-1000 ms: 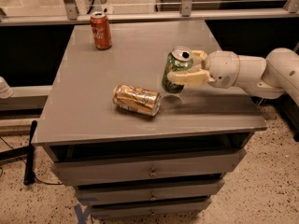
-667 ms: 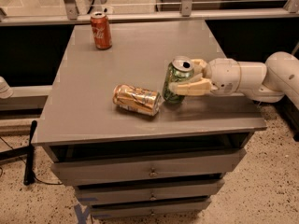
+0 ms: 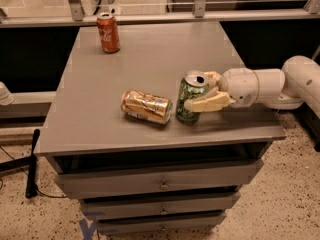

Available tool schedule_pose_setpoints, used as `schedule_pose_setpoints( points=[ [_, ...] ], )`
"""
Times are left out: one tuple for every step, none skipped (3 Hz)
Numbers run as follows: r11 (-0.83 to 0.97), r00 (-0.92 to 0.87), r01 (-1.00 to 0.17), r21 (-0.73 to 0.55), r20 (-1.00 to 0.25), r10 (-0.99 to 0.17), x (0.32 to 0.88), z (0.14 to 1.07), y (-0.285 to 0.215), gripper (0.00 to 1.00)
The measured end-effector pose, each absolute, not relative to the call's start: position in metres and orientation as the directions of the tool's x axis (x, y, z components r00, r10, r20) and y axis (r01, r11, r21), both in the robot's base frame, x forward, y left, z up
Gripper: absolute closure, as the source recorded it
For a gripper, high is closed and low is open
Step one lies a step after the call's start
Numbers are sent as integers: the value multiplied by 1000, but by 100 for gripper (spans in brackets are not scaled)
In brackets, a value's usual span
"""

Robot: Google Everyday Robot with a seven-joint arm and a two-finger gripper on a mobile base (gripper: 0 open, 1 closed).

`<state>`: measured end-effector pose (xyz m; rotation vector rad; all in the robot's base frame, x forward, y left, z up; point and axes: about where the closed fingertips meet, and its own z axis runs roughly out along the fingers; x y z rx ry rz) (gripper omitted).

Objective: Move green can near orange can

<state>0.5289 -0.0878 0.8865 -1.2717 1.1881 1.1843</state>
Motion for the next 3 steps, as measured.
schedule_pose_setpoints(
  points=[
    [-49,45,-998,-43,-998,-46,529,883,-86,36],
    [-52,60,-997,-57,-996,-60,535,884,-86,12],
    [-41,76,-996,-73,-994,-73,540,886,-90,0]
  ],
)
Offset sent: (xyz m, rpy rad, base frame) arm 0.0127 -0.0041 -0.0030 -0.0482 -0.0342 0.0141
